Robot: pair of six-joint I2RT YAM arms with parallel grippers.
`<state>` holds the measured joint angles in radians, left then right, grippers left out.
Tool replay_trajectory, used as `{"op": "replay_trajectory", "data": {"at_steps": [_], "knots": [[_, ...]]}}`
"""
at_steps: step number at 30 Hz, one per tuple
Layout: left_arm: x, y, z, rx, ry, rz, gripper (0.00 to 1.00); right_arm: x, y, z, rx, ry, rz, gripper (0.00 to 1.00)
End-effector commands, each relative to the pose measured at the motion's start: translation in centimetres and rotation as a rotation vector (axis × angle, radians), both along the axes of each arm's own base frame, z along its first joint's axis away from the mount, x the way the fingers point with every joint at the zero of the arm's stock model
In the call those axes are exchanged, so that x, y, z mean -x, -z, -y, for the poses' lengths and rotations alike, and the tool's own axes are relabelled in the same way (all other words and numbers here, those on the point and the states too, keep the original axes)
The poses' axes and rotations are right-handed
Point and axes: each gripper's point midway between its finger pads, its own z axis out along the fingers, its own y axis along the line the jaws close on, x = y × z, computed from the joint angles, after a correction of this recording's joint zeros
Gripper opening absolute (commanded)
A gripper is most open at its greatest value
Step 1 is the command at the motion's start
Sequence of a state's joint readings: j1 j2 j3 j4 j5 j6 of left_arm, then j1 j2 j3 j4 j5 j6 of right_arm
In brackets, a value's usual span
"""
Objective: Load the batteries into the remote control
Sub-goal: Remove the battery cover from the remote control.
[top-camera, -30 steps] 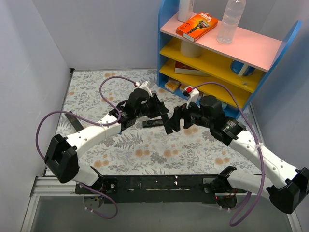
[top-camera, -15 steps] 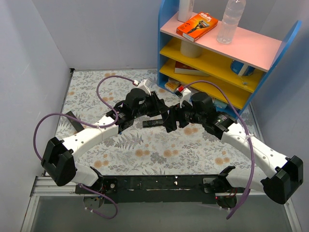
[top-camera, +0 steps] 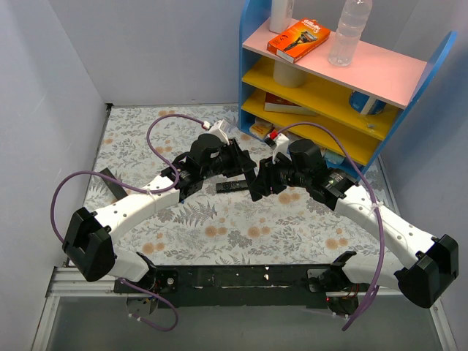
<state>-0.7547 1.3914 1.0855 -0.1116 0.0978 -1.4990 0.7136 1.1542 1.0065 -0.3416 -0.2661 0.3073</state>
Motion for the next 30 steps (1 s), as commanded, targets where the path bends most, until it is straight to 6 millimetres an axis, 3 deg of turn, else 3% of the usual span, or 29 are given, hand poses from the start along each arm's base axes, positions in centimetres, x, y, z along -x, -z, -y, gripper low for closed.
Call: {"op": "replay_trajectory", "data": {"at_steps": [1, 5, 17, 22, 27, 30], "knots": [[0.2, -3.8, 0.1, 0.068, 0.012, 0.069, 0.0, 0.0, -1.8, -0.8, -0.045, -0.034, 0.039, 0.5], [0.3, -3.8, 0.1, 0.074, 0.016, 0.065, 0.0, -0.1, -1.7, -0.7, -0.04, -0.026, 0.039, 0.56], [0.5, -4.1, 0.3, 0.087, 0.024, 0.06, 0.0, -0.1, -1.7, -0.8, -0.043, -0.031, 0.044, 0.55], [0.3, -4.2, 0.1, 0.085, 0.011, 0.066, 0.0, 0.0, -1.5, -0.7, -0.035, -0.038, 0.046, 0.38], [-0.7, -4.9, -0.6, 0.065, -0.043, 0.098, 0.0, 0.5, -0.6, -0.1, -0.003, -0.055, 0.048, 0.32], [-2.5, -5.3, -2.2, 0.032, -0.128, 0.139, 0.0, 1.1, 0.5, 0.6, 0.032, -0.073, 0.049, 0.3]]}}
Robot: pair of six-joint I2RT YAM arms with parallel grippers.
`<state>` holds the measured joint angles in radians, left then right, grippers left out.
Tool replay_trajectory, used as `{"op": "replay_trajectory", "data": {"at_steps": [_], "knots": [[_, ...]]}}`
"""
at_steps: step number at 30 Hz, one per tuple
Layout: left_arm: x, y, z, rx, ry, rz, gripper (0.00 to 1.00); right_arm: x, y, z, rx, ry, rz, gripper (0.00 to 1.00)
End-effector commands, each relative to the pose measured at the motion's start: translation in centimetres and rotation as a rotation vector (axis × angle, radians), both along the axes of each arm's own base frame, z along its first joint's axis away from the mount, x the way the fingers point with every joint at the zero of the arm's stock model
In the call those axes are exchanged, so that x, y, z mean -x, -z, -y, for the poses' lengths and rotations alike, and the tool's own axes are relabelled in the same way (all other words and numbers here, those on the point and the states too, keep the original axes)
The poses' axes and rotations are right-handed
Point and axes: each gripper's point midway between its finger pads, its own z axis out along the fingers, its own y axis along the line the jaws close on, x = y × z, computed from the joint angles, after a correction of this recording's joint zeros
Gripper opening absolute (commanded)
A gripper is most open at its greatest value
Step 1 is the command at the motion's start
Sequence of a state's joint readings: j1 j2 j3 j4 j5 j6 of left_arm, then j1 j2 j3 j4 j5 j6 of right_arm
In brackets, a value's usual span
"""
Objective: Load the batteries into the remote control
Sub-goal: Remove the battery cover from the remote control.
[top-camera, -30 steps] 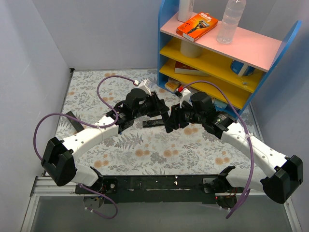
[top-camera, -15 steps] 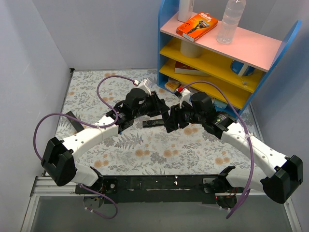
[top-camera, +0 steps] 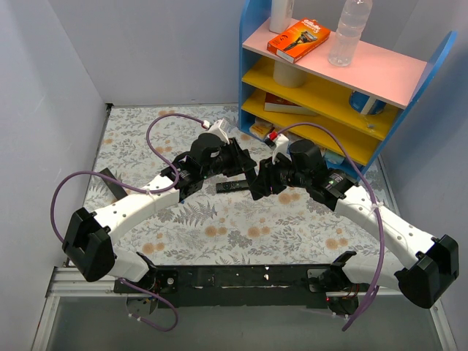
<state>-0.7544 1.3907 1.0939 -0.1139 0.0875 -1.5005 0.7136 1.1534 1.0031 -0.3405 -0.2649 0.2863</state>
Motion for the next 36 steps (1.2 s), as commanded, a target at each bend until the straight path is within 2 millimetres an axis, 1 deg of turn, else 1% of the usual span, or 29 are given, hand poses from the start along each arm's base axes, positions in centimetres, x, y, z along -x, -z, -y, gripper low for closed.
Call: {"op": "replay_trajectory", "data": {"at_steps": [1, 2, 7, 9, 12, 15, 16, 20, 24, 25, 27, 29, 31, 32, 34, 35, 36], "knots": [[-3.1, -4.9, -3.0, 0.024, -0.147, 0.14, 0.0, 1.4, 0.7, 0.7, 0.03, -0.07, 0.031, 0.29], [-3.6, -5.1, -3.4, 0.026, -0.157, 0.148, 0.0, 1.7, 1.3, 1.0, 0.046, -0.076, 0.021, 0.29], [-6.1, -6.2, -5.3, 0.024, -0.222, 0.228, 0.0, 3.2, 3.3, 2.2, 0.102, -0.111, -0.003, 0.28], [-7.0, -6.4, -6.1, 0.034, -0.25, 0.227, 0.0, 3.7, 4.0, 2.5, 0.12, -0.128, -0.023, 0.28], [-7.9, -6.9, -6.4, 0.051, -0.273, 0.227, 0.0, 4.3, 5.0, 3.0, 0.15, -0.144, -0.045, 0.28], [-8.4, -6.8, -6.9, 0.06, -0.305, 0.215, 0.0, 4.7, 5.7, 3.5, 0.18, -0.152, -0.06, 0.28], [-8.6, -7.5, -6.8, 0.085, -0.308, 0.232, 0.0, 4.8, 5.9, 3.6, 0.187, -0.155, -0.062, 0.28], [-8.6, -7.7, -6.6, 0.129, -0.32, 0.215, 0.0, 5.2, 6.5, 4.2, 0.214, -0.158, -0.077, 0.28], [-8.5, -7.5, -6.9, 0.16, -0.343, 0.184, 0.0, 5.4, 7.1, 4.7, 0.24, -0.146, -0.098, 0.29], [-8.5, -7.2, -7.1, 0.157, -0.362, 0.175, 0.0, 5.4, 7.2, 4.7, 0.241, -0.147, -0.102, 0.29], [-8.5, -7.3, -7.4, 0.182, -0.385, 0.158, 0.0, 5.4, 7.3, 4.7, 0.244, -0.141, -0.106, 0.29], [-8.7, -7.2, -7.8, 0.192, -0.413, 0.154, 0.0, 5.2, 7.5, 4.6, 0.242, -0.126, -0.116, 0.29], [-8.8, -7.3, -7.7, 0.209, -0.424, 0.157, 0.0, 5.2, 7.4, 4.4, 0.235, -0.119, -0.132, 0.29], [-8.8, -6.8, -7.8, 0.206, -0.435, 0.157, 0.0, 5.1, 7.5, 4.2, 0.233, -0.116, -0.141, 0.29], [-9.0, -7.3, -7.9, 0.228, -0.447, 0.181, 0.0, 5.0, 7.3, 3.7, 0.218, -0.121, -0.15, 0.29], [-9.0, -6.9, -8.0, 0.227, -0.458, 0.183, 0.0, 5.0, 7.4, 3.4, 0.214, -0.121, -0.165, 0.29], [-9.1, -7.3, -8.1, 0.237, -0.461, 0.2, 0.0, 4.9, 7.2, 3.1, 0.21, -0.124, -0.163, 0.29]]}}
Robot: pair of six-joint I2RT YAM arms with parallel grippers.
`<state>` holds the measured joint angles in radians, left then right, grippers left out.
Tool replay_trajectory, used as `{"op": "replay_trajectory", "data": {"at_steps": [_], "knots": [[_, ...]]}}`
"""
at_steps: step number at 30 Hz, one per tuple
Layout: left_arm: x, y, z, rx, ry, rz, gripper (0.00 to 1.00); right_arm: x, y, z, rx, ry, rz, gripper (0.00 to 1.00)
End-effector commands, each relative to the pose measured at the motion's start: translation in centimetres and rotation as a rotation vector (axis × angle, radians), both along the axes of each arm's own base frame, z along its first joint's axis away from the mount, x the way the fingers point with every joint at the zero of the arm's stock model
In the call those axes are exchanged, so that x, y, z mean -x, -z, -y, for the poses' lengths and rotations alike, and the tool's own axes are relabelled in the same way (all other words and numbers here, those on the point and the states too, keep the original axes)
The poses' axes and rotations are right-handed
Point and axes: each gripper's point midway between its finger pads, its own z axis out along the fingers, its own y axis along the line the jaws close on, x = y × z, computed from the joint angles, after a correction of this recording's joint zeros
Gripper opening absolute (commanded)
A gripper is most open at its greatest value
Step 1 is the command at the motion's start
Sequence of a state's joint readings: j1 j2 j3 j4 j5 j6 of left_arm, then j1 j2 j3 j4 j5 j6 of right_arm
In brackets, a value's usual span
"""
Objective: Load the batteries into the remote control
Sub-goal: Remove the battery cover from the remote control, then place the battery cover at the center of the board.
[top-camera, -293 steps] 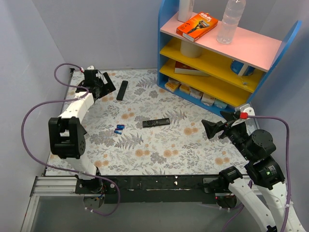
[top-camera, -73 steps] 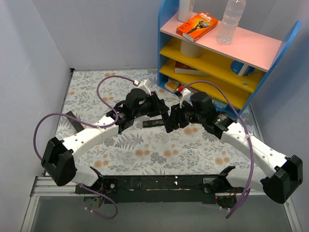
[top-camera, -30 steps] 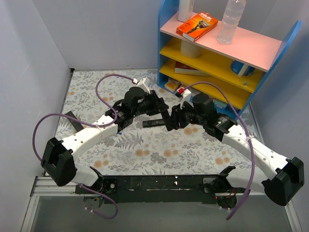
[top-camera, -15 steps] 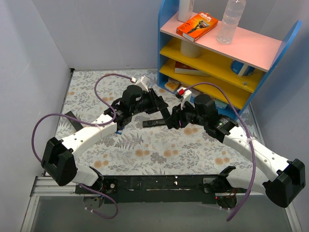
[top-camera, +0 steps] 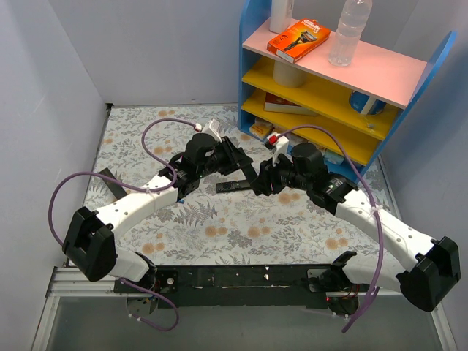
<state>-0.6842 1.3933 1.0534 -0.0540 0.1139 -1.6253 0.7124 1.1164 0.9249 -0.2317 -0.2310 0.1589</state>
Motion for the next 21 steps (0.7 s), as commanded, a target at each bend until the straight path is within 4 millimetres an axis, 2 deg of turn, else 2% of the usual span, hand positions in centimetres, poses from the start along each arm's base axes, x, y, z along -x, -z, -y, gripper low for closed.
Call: {"op": "replay_trajectory", "data": {"at_steps": [1, 6, 11, 15, 19, 21], "knots": [[-7.3, -7.5, -6.7, 0.103, -0.392, 0.279, 0.0, 5.9, 6.7, 2.5, 0.198, -0.074, -0.324, 0.29], [-8.4, -7.0, -7.2, 0.017, -0.396, 0.328, 0.0, 5.0, 7.8, 1.9, 0.237, -0.06, -0.341, 0.29], [-9.7, -5.3, -7.9, 0.018, -0.404, 0.29, 0.0, 5.4, 9.4, 1.4, 0.284, -0.073, -0.395, 0.29], [-10.9, -3.4, -8.1, -0.002, -0.37, 0.279, 0.0, 5.0, 9.9, 1.6, 0.297, -0.042, -0.403, 0.28], [-10.8, -2.1, -8.6, -0.056, -0.315, 0.304, 0.0, 3.2, 10.9, 3.5, 0.38, 0.101, -0.358, 0.25], [-10.0, -1.1, -8.5, -0.06, -0.254, 0.294, 0.0, 1.5, 12.0, 5.8, 0.472, 0.231, -0.314, 0.26]]}}
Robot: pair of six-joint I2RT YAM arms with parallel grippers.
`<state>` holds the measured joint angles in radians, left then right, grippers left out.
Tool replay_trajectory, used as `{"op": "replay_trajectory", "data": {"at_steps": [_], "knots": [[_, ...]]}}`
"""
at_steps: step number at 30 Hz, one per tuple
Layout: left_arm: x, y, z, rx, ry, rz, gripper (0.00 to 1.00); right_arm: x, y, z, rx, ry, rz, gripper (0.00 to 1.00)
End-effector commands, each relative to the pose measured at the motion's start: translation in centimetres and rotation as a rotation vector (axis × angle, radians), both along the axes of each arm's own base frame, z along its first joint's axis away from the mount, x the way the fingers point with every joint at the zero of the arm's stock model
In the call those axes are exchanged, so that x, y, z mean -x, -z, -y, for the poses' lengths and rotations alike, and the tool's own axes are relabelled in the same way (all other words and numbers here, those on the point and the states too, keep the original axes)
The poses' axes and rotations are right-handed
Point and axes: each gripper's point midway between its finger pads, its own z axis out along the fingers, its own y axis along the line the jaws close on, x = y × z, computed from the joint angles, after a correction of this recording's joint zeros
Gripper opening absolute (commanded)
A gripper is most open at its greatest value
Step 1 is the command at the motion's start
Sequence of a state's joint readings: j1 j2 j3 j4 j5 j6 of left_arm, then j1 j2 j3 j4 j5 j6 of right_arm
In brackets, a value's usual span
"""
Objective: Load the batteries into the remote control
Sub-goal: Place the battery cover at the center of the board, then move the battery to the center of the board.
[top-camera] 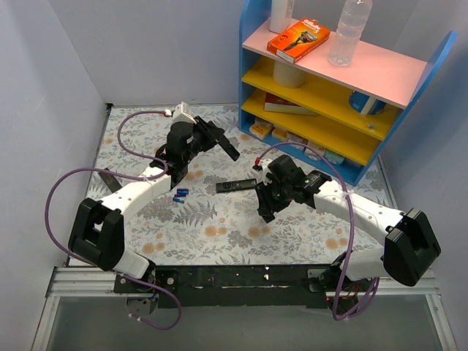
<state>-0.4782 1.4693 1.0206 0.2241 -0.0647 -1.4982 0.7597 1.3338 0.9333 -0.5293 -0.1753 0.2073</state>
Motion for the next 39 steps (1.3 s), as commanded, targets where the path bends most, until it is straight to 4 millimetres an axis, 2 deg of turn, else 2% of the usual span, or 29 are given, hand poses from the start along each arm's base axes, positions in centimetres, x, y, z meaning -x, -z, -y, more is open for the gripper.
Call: {"op": "replay_trajectory", "data": {"at_steps": [1, 3, 5, 6, 7, 8, 9, 10, 13, 14, 15, 17, 20, 21, 22, 25, 27, 30, 33, 34, 36, 37, 39], "knots": [[1.3, -0.2, -0.2, -0.038, 0.113, 0.059, 0.0, -3.0, 1.5, 4.3, 0.199, 0.203, 0.096, 0.26], [2.8, 0.9, -0.2, -0.05, 0.17, 0.045, 0.0, -4.0, 2.8, 6.4, 0.287, 0.293, 0.104, 0.26], [4.3, 0.2, -0.2, -0.052, 0.21, 0.074, 0.0, -5.2, 3.7, 7.9, 0.329, 0.374, 0.116, 0.26], [5.4, 1.2, -0.1, -0.048, 0.246, 0.063, 0.0, -5.6, 4.1, 8.4, 0.339, 0.399, 0.114, 0.27], [6.1, 1.1, 0.0, -0.034, 0.261, 0.068, 0.0, -5.9, 4.8, 9.4, 0.352, 0.434, 0.1, 0.27], [7.3, 0.4, 0.0, -0.022, 0.281, 0.091, 0.0, -6.5, 5.5, 9.5, 0.349, 0.451, 0.095, 0.29], [8.1, 1.1, 0.1, -0.029, 0.293, 0.079, 0.0, -6.7, 5.9, 9.9, 0.357, 0.465, 0.089, 0.3], [8.7, 0.9, 0.2, -0.031, 0.304, 0.083, 0.0, -7.0, 6.9, 10.6, 0.375, 0.487, 0.064, 0.3], [10.9, 0.3, 1.0, -0.034, 0.377, 0.095, 0.0, -7.6, 8.2, 11.1, 0.391, 0.505, 0.03, 0.34], [11.3, 0.2, 1.1, -0.031, 0.393, 0.096, 0.0, -8.1, 8.1, 10.9, 0.388, 0.505, 0.033, 0.36], [11.8, -0.4, 1.0, -0.021, 0.401, 0.11, 0.0, -8.2, 8.2, 11.0, 0.397, 0.505, 0.032, 0.43], [12.1, -0.6, 0.8, -0.025, 0.397, 0.115, 0.0, -8.4, 8.6, 10.9, 0.403, 0.5, 0.026, 0.52], [12.4, -1.0, -0.1, -0.046, 0.365, 0.128, 0.0, -8.4, 8.7, 11.0, 0.408, 0.497, 0.014, 0.71], [12.4, -0.8, -0.4, -0.052, 0.355, 0.115, 0.0, -8.6, 8.4, 10.8, 0.403, 0.498, 0.018, 0.8], [12.8, -1.3, -0.6, -0.052, 0.35, 0.127, 0.0, -8.5, 8.1, 10.8, 0.404, 0.489, 0.017, 0.84], [13.3, -1.9, -1.3, -0.058, 0.334, 0.14, 0.0, -9.1, 6.2, 10.0, 0.347, 0.478, 0.049, 0.94], [13.7, -1.7, -1.6, -0.067, 0.33, 0.136, 0.0, -9.4, 4.9, 8.9, 0.284, 0.453, 0.065, 0.95], [14.2, -2.1, -2.3, -0.079, 0.309, 0.138, 0.0, -10.3, 1.9, 6.5, 0.153, 0.389, 0.121, 0.95], [14.6, -3.5, -3.3, -0.084, 0.265, 0.162, 0.0, -11.0, -1.1, 3.3, 0.026, 0.298, 0.204, 0.92], [14.8, -3.6, -3.7, -0.089, 0.254, 0.153, 0.0, -10.5, -1.8, 1.7, -0.02, 0.248, 0.212, 0.9], [15.4, -5.1, -4.7, -0.082, 0.212, 0.19, 0.0, -10.7, -3.0, -0.7, -0.087, 0.178, 0.252, 0.85], [15.3, -5.7, -5.4, -0.081, 0.176, 0.205, 0.0, -10.0, -2.7, -2.3, -0.095, 0.132, 0.25, 0.84], [15.9, -7.0, -6.6, -0.075, 0.128, 0.232, 0.0, -9.9, -3.5, -4.7, -0.134, 0.065, 0.273, 0.8]]}}
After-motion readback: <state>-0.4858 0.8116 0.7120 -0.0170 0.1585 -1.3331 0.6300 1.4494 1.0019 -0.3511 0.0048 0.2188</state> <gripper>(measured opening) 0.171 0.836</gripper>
